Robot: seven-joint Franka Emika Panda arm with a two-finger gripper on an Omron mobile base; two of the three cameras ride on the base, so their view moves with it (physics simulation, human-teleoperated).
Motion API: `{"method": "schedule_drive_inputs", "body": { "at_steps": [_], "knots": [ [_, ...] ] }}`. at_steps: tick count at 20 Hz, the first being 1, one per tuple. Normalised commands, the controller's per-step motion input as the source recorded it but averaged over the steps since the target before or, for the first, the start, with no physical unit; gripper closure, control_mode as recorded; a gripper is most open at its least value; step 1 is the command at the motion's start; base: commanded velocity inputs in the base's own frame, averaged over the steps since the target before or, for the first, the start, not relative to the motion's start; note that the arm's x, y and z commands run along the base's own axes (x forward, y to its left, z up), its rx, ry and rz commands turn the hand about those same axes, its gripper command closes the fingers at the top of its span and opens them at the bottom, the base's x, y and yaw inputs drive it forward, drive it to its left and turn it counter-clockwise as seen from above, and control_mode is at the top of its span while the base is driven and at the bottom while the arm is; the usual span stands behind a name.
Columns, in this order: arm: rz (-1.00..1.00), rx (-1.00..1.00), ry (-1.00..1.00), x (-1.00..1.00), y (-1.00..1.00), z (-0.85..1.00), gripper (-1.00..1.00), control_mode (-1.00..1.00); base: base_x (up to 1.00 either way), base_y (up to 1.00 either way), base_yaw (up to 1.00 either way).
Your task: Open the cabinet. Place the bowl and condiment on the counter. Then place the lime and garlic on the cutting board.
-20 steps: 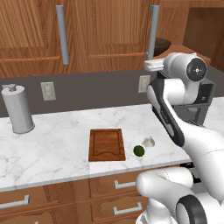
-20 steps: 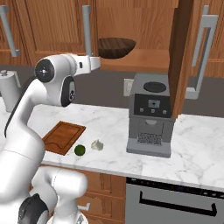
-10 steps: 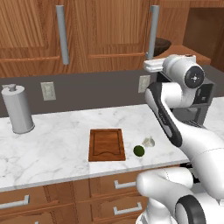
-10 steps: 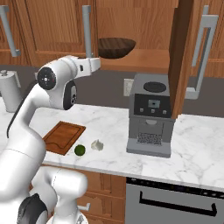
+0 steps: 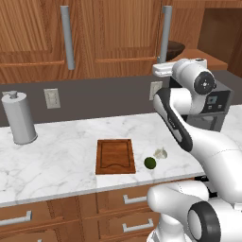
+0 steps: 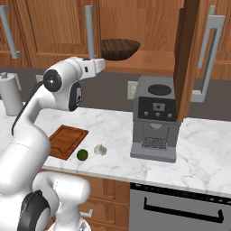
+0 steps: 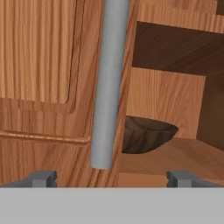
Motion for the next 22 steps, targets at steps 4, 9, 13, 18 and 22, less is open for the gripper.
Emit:
{"method": "schedule_drive_inputs", "body": {
  "at_steps": [4,9,13,18,22],
  "knots": [
    [0.00,0.00,0.00,0.14,0.00,0.17,-1.00,-1.00,0.00,0.00,0.00],
    [0.00,0.00,0.00,0.05,0.04,0.17,-1.00,-1.00,0.00,0.00,0.00],
    [0.00,0.00,0.00,0.11,0.04,0.08,-1.00,-1.00,0.00,0.00,0.00],
    [0.00,0.03,0.04,0.21,0.00,0.00,-1.00,-1.00,0.00,0.00,0.00],
    [0.00,0.05,0.06,0.24,0.00,0.00,-1.00,-1.00,0.00,0.00,0.00]
  ]
}}
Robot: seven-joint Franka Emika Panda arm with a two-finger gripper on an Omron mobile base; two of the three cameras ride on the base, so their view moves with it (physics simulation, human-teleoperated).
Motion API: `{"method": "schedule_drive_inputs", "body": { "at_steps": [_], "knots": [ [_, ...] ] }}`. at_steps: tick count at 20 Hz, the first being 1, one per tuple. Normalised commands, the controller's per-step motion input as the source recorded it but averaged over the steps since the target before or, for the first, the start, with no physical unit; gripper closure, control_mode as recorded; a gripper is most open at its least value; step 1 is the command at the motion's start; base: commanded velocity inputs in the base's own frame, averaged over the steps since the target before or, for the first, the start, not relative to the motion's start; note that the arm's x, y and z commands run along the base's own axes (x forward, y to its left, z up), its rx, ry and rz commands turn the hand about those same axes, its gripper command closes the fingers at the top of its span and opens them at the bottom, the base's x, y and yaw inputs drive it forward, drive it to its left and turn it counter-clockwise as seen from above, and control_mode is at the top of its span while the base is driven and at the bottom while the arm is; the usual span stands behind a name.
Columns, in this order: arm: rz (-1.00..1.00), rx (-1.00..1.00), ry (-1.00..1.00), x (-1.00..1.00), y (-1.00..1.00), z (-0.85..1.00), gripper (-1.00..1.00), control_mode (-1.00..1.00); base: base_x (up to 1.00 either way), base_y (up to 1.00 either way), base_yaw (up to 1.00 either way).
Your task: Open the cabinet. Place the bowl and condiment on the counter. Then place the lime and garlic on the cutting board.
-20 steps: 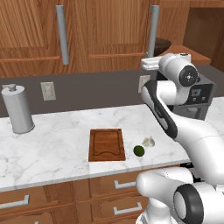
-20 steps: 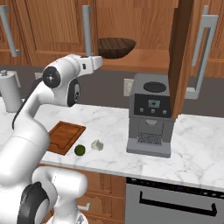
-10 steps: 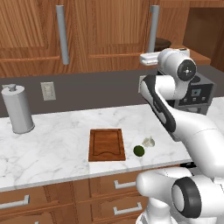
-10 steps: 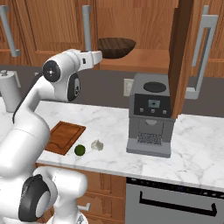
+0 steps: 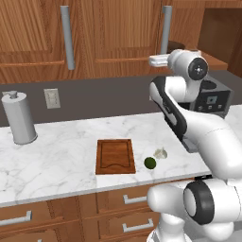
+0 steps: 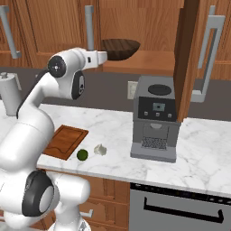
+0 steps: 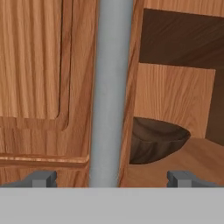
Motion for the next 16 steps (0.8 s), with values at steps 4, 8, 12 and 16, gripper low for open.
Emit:
{"method": "schedule_drive_inputs", "body": {
  "at_steps": [4,8,12,16],
  "knots": [
    [0.00,0.04,0.04,0.20,0.00,0.00,-1.00,-1.00,0.00,0.00,0.00],
    [0.00,0.00,0.02,0.14,0.01,0.01,-1.00,-1.00,0.00,0.00,0.00],
    [0.00,0.00,0.00,0.11,0.00,0.00,-1.00,-1.00,0.00,0.00,0.00],
    [0.00,0.00,0.00,0.13,0.00,0.00,-1.00,-1.00,0.00,0.00,0.00]
  ]
}}
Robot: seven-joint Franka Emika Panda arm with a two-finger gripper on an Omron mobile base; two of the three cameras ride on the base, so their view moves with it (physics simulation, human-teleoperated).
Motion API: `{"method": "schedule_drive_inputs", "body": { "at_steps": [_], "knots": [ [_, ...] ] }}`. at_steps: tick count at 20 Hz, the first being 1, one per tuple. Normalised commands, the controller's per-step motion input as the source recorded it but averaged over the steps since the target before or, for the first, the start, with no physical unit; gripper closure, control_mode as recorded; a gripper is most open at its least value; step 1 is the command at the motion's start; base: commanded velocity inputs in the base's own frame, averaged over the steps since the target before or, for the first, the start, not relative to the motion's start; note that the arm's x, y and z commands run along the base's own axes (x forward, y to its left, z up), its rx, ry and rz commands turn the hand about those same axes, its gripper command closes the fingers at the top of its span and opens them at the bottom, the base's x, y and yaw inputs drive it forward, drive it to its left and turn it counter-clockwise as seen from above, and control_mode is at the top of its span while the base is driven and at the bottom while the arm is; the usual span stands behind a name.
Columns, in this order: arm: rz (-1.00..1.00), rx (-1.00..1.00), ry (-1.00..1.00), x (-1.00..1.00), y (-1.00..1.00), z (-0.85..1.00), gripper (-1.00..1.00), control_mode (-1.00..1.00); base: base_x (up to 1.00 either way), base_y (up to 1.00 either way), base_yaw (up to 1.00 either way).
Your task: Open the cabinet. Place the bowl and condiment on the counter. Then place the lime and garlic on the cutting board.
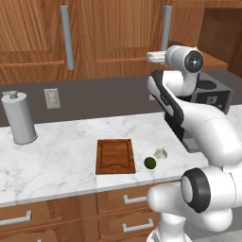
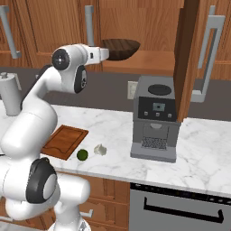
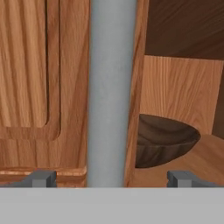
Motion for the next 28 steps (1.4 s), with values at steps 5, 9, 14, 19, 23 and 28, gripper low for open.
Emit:
{"method": "schedule_drive_inputs", "body": {
  "at_steps": [5,9,14,19,23,28],
  "knots": [
    [0.00,0.00,0.00,0.15,0.00,0.00,-1.00,-1.00,0.00,0.00,0.00],
    [0.00,0.00,0.00,0.12,0.00,0.00,-1.00,-1.00,0.00,0.00,0.00],
    [0.00,0.00,0.00,0.12,0.03,0.00,1.00,-1.00,0.00,0.00,0.00],
    [0.00,0.00,0.00,0.06,0.03,0.00,1.00,-1.00,0.00,0.00,0.00],
    [0.00,0.00,0.00,0.02,0.02,0.00,1.00,-1.00,0.00,0.00,0.00],
    [0.00,0.00,0.00,0.01,0.01,-0.01,1.00,-1.00,0.00,0.00,0.00]
  ]
}}
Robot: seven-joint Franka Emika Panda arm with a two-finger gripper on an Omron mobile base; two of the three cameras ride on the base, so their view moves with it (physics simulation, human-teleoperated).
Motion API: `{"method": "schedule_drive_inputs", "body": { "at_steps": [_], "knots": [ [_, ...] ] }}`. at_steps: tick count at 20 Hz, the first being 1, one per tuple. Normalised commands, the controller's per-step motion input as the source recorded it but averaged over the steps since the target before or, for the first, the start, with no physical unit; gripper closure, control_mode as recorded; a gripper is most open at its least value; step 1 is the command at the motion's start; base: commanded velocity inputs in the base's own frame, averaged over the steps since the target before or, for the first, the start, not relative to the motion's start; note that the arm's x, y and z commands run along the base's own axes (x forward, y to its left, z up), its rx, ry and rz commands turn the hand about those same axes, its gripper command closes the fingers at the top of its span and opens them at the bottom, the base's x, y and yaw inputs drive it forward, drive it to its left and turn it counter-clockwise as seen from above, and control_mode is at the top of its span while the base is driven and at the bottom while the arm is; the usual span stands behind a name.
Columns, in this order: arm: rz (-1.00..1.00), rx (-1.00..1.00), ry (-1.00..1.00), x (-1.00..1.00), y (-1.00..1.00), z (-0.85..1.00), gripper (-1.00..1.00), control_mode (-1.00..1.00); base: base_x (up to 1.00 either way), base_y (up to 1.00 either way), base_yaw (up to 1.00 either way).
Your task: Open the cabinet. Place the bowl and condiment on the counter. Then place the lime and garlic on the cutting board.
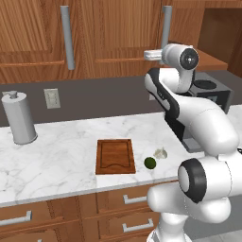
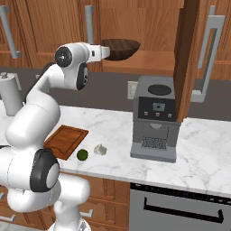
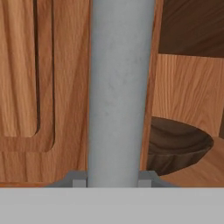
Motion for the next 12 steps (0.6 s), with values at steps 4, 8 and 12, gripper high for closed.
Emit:
{"method": "schedule_drive_inputs", "body": {
  "at_steps": [4,8,12],
  "knots": [
    [0.00,0.00,0.01,0.00,0.01,-0.01,1.00,-1.00,0.00,0.00,0.00],
    [0.00,0.00,0.00,0.00,0.00,0.00,1.00,-1.00,0.00,0.00,0.00],
    [0.00,0.00,0.00,-0.04,0.00,0.00,1.00,-1.00,0.00,0.00,0.00]
  ]
}}
